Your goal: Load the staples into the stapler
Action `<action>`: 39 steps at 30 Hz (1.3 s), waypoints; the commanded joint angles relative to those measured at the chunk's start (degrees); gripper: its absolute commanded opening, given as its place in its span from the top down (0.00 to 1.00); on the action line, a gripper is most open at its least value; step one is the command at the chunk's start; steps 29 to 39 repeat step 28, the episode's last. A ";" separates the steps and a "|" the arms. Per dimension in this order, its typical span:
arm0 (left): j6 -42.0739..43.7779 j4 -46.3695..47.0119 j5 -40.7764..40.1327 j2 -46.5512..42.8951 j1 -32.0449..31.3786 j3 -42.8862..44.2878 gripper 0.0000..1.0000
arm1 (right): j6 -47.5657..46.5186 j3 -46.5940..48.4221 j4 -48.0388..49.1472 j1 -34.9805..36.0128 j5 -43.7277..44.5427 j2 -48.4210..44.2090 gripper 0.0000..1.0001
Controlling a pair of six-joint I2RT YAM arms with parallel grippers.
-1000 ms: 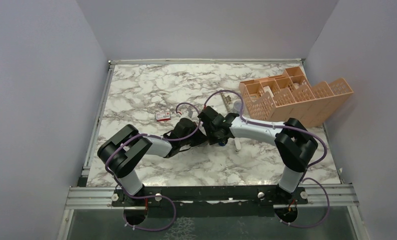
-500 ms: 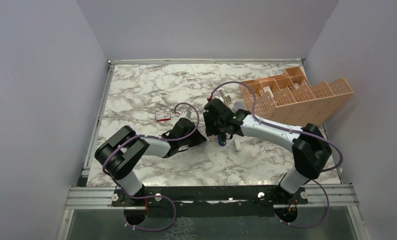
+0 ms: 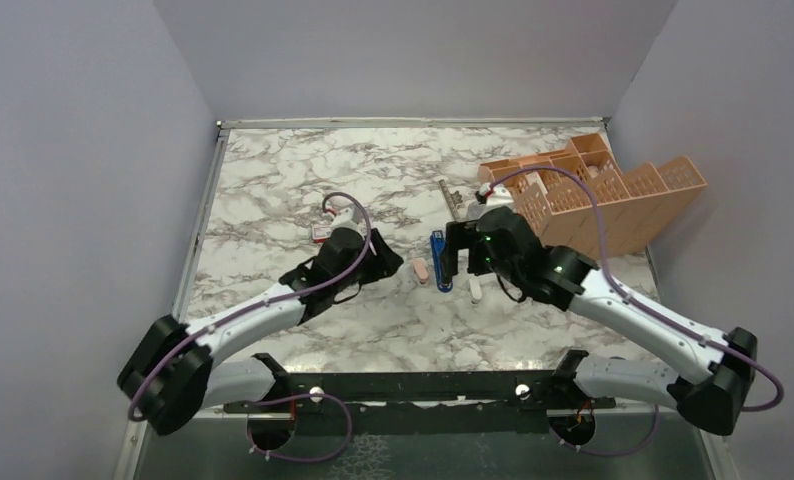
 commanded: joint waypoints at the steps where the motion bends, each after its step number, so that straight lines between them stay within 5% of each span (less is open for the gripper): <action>1: 7.04 -16.32 -10.25 -14.34 0.18 5.68 0.34 | -1.22 0.41 -7.06 0.02 6.55 -9.98 0.00; 9: 19.56 -39.96 -21.69 -31.46 0.08 18.80 0.02 | -3.55 6.79 -17.00 -0.01 12.29 -21.12 0.00; 20: 27.42 -54.38 -31.07 -40.24 0.10 32.63 0.01 | -7.65 15.74 -19.74 0.03 18.24 -25.75 0.00; 39: 27.35 -55.17 -32.23 -41.25 0.10 33.47 0.01 | -7.62 16.88 -21.69 -0.01 18.62 -24.44 0.00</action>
